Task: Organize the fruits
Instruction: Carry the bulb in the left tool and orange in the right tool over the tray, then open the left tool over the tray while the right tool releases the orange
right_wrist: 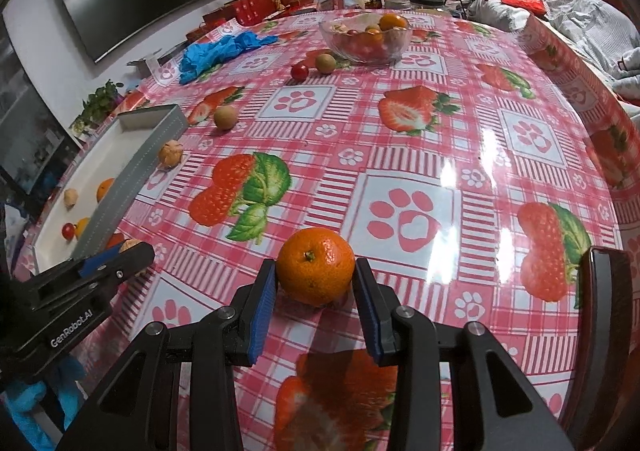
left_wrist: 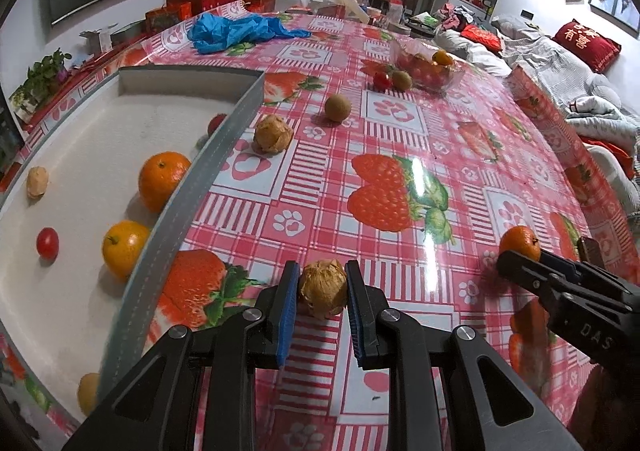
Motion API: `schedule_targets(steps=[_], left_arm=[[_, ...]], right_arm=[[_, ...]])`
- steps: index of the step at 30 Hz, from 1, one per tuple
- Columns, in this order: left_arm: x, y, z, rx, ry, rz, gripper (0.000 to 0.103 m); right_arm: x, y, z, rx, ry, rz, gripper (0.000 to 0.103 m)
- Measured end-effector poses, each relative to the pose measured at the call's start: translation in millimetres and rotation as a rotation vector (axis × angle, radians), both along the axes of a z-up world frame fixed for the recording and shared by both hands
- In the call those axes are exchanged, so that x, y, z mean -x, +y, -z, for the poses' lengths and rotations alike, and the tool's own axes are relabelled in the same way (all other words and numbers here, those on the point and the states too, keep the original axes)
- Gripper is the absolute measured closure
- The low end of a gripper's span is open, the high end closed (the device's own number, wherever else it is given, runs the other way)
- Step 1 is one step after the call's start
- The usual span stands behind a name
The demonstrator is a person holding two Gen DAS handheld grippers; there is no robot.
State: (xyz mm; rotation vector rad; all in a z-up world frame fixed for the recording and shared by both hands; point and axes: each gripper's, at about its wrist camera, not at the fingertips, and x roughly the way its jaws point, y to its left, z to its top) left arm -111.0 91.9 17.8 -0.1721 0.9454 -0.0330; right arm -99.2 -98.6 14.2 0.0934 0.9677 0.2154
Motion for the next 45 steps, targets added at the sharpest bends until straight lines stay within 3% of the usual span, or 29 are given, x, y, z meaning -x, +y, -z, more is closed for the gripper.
schedule_targets(steps=[9, 20, 30, 45], left_arm=[[7, 29, -35, 0.006, -0.075, -0.023, 0.079], [3, 104, -61, -0.047, -0.134, -0.127, 0.079], [-1, 160, -46, -0.056, -0.109, -0.235, 0.079], [5, 180, -19, -0.038, -0.063, -0.28, 0.079]], right_arm=[[-9, 33, -26, -0.003, -0.023, -0.07, 0.061], [-31, 98, -54, 0.026, -0.047, -0.199, 0.061], [-45, 171, -59, 0.074, -0.037, -0.353, 0.061], [-50, 249, -33, 0.036, 0.045, -0.511, 0.061]])
